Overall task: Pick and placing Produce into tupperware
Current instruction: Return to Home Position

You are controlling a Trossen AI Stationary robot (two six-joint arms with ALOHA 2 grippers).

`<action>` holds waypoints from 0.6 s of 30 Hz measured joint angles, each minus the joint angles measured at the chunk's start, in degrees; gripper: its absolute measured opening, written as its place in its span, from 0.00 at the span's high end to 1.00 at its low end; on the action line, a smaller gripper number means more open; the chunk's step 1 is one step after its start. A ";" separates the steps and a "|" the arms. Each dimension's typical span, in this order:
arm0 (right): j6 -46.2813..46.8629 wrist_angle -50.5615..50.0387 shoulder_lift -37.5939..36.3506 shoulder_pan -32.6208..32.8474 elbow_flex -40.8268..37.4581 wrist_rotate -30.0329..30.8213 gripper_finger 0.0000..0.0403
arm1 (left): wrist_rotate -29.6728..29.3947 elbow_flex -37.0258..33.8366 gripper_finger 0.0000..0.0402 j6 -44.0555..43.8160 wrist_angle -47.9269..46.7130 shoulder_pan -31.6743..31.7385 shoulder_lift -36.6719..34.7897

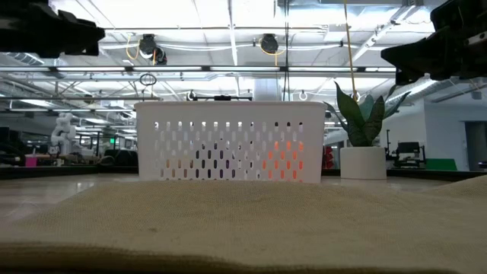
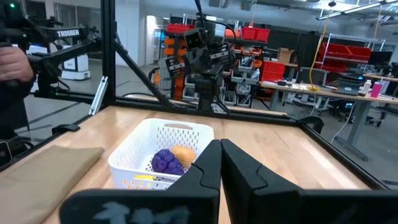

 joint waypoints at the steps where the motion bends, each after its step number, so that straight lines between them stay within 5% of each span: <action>1: 0.00 -0.01 0.00 0.00 0.00 0.01 1.00 | -0.76 0.34 1.00 0.57 -0.05 0.40 0.00; 7: 0.72 -0.02 0.00 0.00 0.00 0.02 1.00 | -5.08 3.28 1.00 2.00 -0.47 5.03 -0.10; 12: 0.92 -0.22 0.00 0.00 0.00 0.01 1.00 | -0.25 3.71 1.00 2.35 -0.88 7.87 -2.41; 18: 1.46 -0.50 0.00 0.00 0.00 0.02 1.00 | -2.41 3.71 1.00 1.27 -5.19 9.29 -7.81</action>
